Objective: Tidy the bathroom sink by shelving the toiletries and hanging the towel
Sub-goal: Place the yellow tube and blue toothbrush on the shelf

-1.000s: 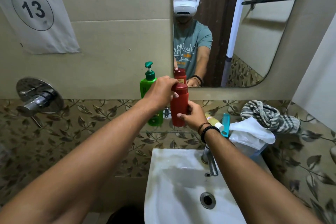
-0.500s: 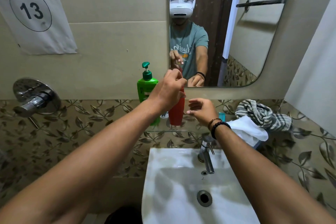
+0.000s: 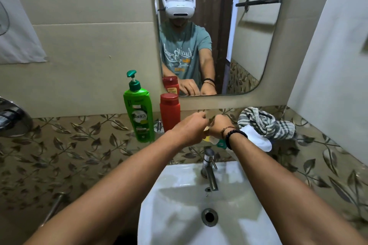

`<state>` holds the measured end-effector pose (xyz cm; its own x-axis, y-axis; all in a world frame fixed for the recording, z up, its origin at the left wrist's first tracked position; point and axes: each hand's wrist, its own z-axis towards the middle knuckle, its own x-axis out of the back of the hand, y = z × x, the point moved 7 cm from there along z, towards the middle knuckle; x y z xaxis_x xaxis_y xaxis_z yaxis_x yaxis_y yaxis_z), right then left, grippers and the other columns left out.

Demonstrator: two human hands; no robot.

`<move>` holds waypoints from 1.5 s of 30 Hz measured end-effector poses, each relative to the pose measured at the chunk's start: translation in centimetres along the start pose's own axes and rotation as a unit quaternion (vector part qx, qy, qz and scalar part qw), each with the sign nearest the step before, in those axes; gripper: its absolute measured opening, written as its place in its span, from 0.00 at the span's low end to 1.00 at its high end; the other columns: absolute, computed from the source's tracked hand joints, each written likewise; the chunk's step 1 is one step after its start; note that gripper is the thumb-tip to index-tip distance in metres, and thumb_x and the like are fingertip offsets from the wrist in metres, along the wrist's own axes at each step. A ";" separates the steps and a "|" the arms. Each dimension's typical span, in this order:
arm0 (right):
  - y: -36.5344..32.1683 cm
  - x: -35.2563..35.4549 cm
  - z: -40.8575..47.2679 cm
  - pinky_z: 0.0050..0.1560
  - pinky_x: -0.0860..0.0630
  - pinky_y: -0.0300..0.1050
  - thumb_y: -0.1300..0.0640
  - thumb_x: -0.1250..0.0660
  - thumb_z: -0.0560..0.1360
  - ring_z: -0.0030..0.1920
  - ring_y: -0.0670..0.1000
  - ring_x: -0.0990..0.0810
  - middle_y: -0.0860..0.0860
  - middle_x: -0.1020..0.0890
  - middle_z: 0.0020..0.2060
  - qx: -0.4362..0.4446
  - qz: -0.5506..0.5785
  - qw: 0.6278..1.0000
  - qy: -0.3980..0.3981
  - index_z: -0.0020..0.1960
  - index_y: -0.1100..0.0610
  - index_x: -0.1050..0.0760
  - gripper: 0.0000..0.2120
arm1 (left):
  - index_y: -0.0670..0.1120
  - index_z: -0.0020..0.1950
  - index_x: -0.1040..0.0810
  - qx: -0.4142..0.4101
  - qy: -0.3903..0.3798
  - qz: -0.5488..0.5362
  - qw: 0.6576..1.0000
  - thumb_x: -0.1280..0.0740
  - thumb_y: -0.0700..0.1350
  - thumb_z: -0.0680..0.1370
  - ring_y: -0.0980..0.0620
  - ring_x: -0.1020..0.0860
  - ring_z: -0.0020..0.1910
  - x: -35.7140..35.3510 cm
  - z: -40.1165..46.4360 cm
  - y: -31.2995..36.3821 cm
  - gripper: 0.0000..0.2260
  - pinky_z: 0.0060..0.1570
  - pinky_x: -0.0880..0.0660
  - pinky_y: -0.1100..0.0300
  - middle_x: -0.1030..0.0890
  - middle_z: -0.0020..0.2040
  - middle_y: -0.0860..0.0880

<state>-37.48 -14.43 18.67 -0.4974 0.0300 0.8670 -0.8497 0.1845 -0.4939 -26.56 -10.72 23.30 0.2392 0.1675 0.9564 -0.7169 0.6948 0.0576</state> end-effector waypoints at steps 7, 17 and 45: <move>-0.1 -0.7 0.2 0.39 0.28 0.44 0.49 0.21 0.64 0.45 0.55 0.20 0.56 0.17 0.45 0.003 0.039 0.999 -0.010 0.50 0.61 0.20 0.21 | 0.43 0.59 0.22 0.053 0.004 -0.017 0.998 0.25 0.39 0.70 0.47 0.22 0.47 0.5 0.7 -1.4 0.19 0.45 0.20 0.52 0.24 0.51 0.46; -0.6 -0.3 -0.2 0.48 0.19 0.50 0.60 0.21 0.66 0.49 0.56 0.16 0.56 0.14 0.45 0.068 0.256 0.963 0.043 0.50 0.59 0.17 0.14 | 0.42 0.49 0.19 0.087 0.013 0.024 0.996 0.28 0.37 0.73 0.43 0.18 0.44 3.4 1.9 -3.3 0.06 0.44 0.19 0.48 0.17 0.44 0.42; 1.0 0.9 -0.9 0.57 0.21 0.49 0.67 0.19 0.61 0.49 0.51 0.18 0.55 0.15 0.51 0.066 0.216 0.973 0.052 0.60 0.60 0.20 0.28 | 0.41 0.60 0.21 0.000 0.108 0.043 0.993 0.33 0.31 0.75 0.43 0.17 0.47 5.3 0.6 -0.7 0.15 0.43 0.18 0.48 0.16 0.49 0.41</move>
<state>-38.61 -13.35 19.06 -0.7987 0.1770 0.5751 -0.5836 0.0048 -0.8120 -25.15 -10.78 28.53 0.3129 0.3724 0.8737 -0.7406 0.6716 -0.0210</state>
